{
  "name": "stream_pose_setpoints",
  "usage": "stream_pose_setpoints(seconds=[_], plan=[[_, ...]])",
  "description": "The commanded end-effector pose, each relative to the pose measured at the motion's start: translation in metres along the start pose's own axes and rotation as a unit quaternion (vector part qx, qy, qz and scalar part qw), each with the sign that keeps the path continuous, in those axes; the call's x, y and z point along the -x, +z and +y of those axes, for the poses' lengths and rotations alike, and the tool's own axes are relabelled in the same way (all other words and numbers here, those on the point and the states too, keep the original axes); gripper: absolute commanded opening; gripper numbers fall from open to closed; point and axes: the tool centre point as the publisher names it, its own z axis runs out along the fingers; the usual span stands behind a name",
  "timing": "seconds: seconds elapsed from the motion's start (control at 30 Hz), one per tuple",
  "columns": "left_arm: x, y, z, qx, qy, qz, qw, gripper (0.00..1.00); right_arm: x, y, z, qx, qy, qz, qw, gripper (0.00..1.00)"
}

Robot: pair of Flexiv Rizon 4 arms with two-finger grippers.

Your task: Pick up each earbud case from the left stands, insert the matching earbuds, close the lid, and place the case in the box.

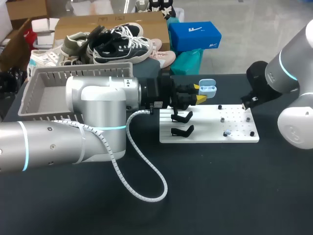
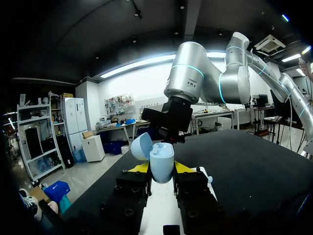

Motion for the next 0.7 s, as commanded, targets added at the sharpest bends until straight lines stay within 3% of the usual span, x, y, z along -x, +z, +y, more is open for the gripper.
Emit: stream_pose_setpoints(seconds=[0.03,0.27,0.7], plan=[[-0.001,0.000,0.001,0.000,0.001,-0.002,1.000,0.00,-0.003,-0.007,0.002,-0.010,0.003,-0.003,1.000,0.00],[-0.001,0.000,0.001,0.000,0.001,-0.002,1.000,0.00,-0.012,-0.029,0.009,-0.041,0.006,-0.007,0.999,0.00],[-0.001,0.000,0.001,0.000,0.001,-0.002,1.000,0.00,-0.036,-0.071,0.036,-0.006,-0.005,-0.045,0.999,0.00]])
